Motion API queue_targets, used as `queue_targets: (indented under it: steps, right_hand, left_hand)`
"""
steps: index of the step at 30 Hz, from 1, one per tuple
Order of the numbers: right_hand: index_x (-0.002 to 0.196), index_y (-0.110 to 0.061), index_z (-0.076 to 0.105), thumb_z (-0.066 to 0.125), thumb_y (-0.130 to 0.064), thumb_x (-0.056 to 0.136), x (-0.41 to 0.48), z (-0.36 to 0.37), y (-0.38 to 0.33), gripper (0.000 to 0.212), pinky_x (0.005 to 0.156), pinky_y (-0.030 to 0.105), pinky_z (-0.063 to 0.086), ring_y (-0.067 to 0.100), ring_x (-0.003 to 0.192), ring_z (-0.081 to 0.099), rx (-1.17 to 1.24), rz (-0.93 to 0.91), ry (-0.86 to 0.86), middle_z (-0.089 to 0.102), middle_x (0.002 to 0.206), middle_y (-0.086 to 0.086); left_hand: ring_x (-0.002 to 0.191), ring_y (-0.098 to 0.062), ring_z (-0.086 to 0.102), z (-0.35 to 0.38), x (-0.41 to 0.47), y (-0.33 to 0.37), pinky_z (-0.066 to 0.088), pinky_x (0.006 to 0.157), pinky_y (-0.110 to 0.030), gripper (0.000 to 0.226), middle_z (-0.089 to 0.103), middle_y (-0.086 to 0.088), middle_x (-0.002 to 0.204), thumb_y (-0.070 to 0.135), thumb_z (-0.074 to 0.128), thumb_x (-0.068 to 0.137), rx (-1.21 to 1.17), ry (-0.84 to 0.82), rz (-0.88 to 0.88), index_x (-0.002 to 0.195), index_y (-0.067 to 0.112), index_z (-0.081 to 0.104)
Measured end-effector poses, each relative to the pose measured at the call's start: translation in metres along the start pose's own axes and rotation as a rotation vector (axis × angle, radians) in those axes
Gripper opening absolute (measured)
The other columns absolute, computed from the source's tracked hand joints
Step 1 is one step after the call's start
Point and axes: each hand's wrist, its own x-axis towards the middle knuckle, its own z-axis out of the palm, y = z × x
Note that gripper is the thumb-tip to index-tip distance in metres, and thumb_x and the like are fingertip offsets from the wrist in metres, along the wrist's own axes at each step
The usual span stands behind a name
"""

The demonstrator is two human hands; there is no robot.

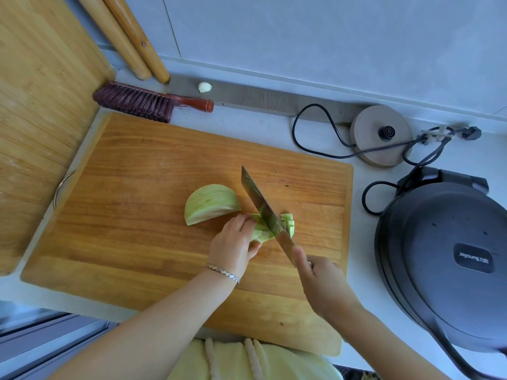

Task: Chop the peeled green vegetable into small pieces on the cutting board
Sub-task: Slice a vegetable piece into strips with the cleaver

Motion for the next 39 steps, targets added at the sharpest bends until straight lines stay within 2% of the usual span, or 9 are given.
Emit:
queue_targets:
  steps: [6, 9, 11, 13, 21, 30, 34, 39]
  right_hand:
    - [0.059, -0.015, 0.032, 0.025, -0.055, 0.094, 0.013, 0.012, -0.003, 0.054, 0.047, 0.024, 0.027, 0.011, 0.048, 0.032, 0.023, 0.021, 0.002, 0.036, 0.054, -0.003]
    - [0.062, -0.014, 0.039, 0.027, -0.057, 0.093, 0.019, 0.012, 0.000, 0.054, 0.046, 0.025, 0.031, 0.011, 0.043, 0.034, 0.224, 0.083, -0.008, 0.038, 0.052, -0.003]
    - [0.059, -0.015, 0.040, 0.030, -0.056, 0.094, 0.019, 0.006, 0.002, 0.054, 0.039, 0.019, 0.028, 0.007, 0.033, 0.030, 0.379, 0.130, -0.039, 0.035, 0.043, -0.008]
    - [0.058, -0.016, 0.039, 0.031, -0.055, 0.094, 0.015, -0.001, 0.004, 0.054, 0.036, 0.016, 0.025, 0.005, 0.029, 0.027, 0.424, 0.130, -0.061, 0.032, 0.038, -0.012]
    - [0.059, -0.015, 0.038, 0.028, -0.063, 0.088, 0.004, -0.004, 0.004, 0.056, 0.042, 0.022, 0.030, 0.004, 0.034, 0.033, 0.298, 0.064, -0.044, 0.037, 0.039, -0.010]
    - [0.065, -0.013, 0.039, 0.025, -0.064, 0.087, 0.003, -0.004, -0.001, 0.057, 0.053, 0.029, 0.034, 0.015, 0.051, 0.036, 0.179, 0.026, -0.043, 0.039, 0.055, 0.000]
    - [0.063, -0.013, 0.036, 0.024, -0.059, 0.092, -0.001, -0.004, 0.002, 0.055, 0.055, 0.028, 0.034, 0.015, 0.054, 0.037, 0.044, 0.013, -0.031, 0.040, 0.057, 0.001]
    - [0.062, -0.014, 0.034, 0.024, -0.056, 0.094, 0.007, 0.007, 0.001, 0.054, 0.051, 0.025, 0.030, 0.013, 0.051, 0.035, 0.016, 0.027, -0.016, 0.038, 0.057, -0.001]
  left_hand:
    - [0.080, -0.018, 0.069, 0.001, -0.002, 0.000, 0.052, 0.045, -0.021, 0.051, 0.068, -0.002, 0.092, 0.024, 0.091, 0.040, -0.024, -0.007, -0.029, 0.085, 0.013, 0.068]
    - [0.094, -0.030, 0.066, 0.004, -0.007, 0.000, 0.057, 0.058, -0.032, 0.052, 0.064, -0.015, 0.108, 0.018, 0.089, 0.048, -0.058, -0.020, -0.101, 0.095, 0.012, 0.067]
    - [0.092, -0.035, 0.065, 0.005, -0.009, 0.001, 0.056, 0.056, -0.036, 0.052, 0.064, -0.017, 0.103, 0.015, 0.090, 0.048, -0.071, -0.018, -0.125, 0.095, 0.012, 0.068]
    - [0.088, -0.034, 0.066, 0.004, -0.008, 0.002, 0.057, 0.051, -0.036, 0.052, 0.066, -0.015, 0.098, 0.013, 0.090, 0.045, -0.078, -0.017, -0.123, 0.092, 0.012, 0.069]
    - [0.082, -0.030, 0.067, 0.002, -0.005, 0.001, 0.054, 0.042, -0.031, 0.055, 0.068, -0.012, 0.093, 0.017, 0.092, 0.039, -0.051, -0.027, -0.081, 0.090, 0.014, 0.070]
    - [0.079, -0.029, 0.067, 0.000, -0.004, 0.001, 0.053, 0.043, -0.030, 0.056, 0.068, -0.012, 0.089, 0.018, 0.092, 0.038, -0.050, -0.054, -0.081, 0.089, 0.013, 0.070]
    - [0.078, -0.028, 0.067, 0.001, -0.003, 0.000, 0.052, 0.041, -0.028, 0.056, 0.068, -0.011, 0.088, 0.019, 0.092, 0.038, -0.043, -0.055, -0.075, 0.089, 0.014, 0.071]
    - [0.079, -0.025, 0.068, 0.002, -0.004, 0.000, 0.052, 0.040, -0.027, 0.054, 0.067, -0.008, 0.088, 0.021, 0.092, 0.038, -0.032, -0.050, -0.090, 0.088, 0.016, 0.071]
